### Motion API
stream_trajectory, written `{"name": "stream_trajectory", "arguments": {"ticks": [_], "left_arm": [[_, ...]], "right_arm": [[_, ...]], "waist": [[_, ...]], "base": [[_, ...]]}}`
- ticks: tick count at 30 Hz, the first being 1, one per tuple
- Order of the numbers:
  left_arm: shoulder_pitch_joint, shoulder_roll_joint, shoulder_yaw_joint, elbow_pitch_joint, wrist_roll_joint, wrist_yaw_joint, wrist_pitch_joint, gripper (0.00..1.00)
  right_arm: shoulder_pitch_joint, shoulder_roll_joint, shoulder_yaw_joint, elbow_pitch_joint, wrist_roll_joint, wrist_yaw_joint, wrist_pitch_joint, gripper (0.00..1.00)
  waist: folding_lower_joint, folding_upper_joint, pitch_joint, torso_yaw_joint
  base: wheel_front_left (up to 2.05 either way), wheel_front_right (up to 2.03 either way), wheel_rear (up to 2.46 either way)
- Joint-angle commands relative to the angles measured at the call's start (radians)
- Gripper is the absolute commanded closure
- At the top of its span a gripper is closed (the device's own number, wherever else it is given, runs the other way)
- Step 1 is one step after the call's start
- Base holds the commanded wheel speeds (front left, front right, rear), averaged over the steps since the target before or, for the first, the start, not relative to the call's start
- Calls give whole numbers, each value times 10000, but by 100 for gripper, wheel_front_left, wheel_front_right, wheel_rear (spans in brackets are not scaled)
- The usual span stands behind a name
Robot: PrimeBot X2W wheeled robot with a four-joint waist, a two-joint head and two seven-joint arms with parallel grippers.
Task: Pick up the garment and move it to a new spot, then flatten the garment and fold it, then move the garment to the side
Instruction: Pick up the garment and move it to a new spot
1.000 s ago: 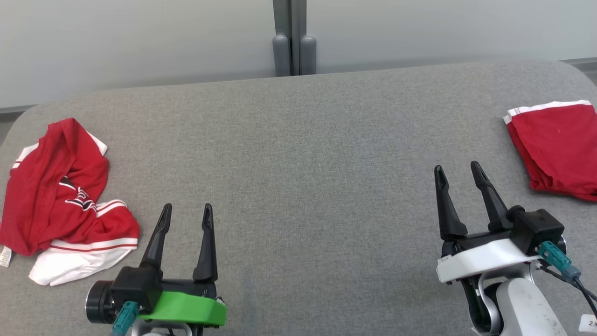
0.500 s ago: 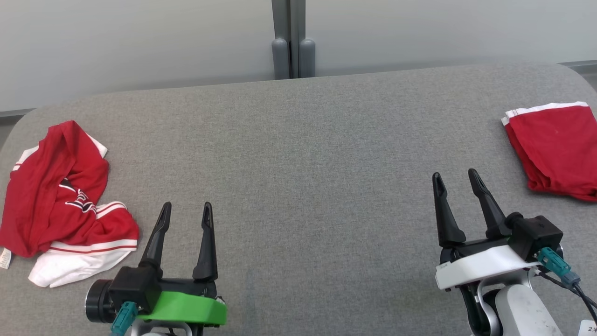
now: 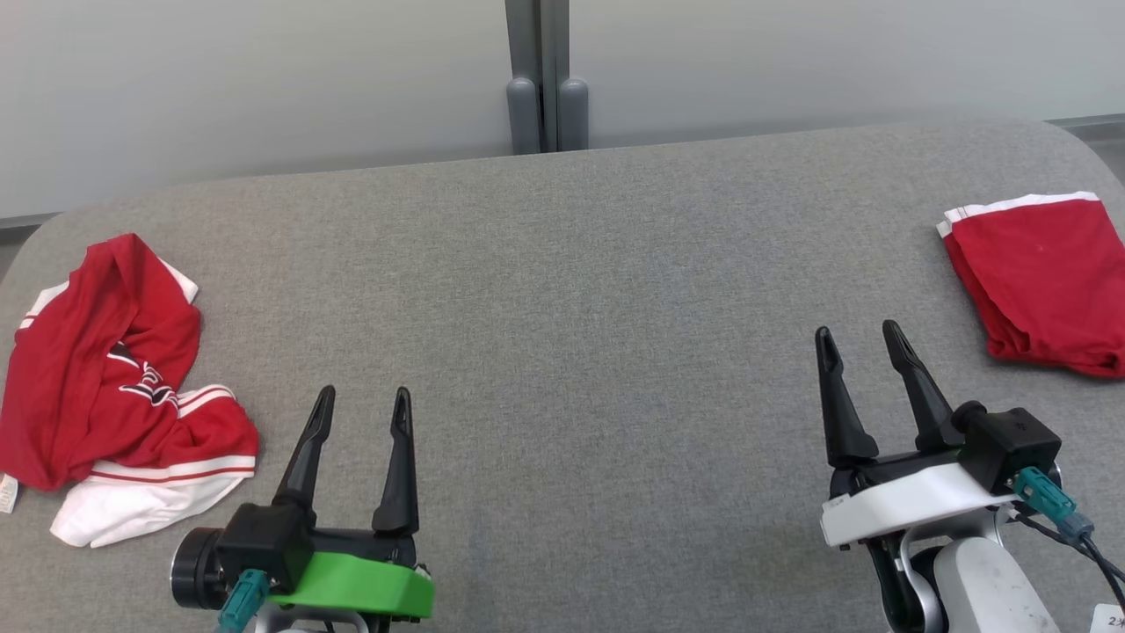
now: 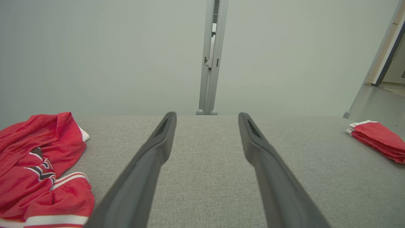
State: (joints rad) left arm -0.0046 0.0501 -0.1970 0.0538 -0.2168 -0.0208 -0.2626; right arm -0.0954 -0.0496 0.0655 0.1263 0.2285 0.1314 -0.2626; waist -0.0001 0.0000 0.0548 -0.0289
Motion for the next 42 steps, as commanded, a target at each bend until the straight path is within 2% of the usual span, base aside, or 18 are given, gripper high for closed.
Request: {"name": "stream_trajectory", "arguments": {"ticks": [1, 11, 18, 26, 36, 42], "left_arm": [[135, 11, 3, 21, -22, -28, -32, 0], [108, 11, 14, 68, -42, -11, -32, 0], [-26, 12, 33, 94, -213, 49, -32, 0], [-101, 14, 178, 163, -206, 96, -32, 0], [26, 12, 757, 172, -92, 104, -32, 0], [230, 12, 1026, 152, -20, 66, -32, 0]], "right_arm": [[82, -19, -34, 24, 35, -16, -31, 0], [104, -17, -80, 54, 77, -16, -31, 0], [111, -17, 90, 98, 16, -16, -31, 0], [111, -17, 470, 246, -35, -16, -31, 0], [41, -21, 1221, 590, 171, -16, -31, 0], [-61, -23, 1552, 781, 353, -16, -31, 0]], "waist": [[1, 0, 3, 8], [1, 0, -13, 109], [1, 0, 53, 628], [1, 0, 128, 1794], [1, 0, -67, 3586], [1, 0, -180, 4380]], "base": [[0, 0, 0], [0, 0, 0], [0, 0, 0], [0, 0, 0], [0, 0, 0], [0, 0, 0]]}}
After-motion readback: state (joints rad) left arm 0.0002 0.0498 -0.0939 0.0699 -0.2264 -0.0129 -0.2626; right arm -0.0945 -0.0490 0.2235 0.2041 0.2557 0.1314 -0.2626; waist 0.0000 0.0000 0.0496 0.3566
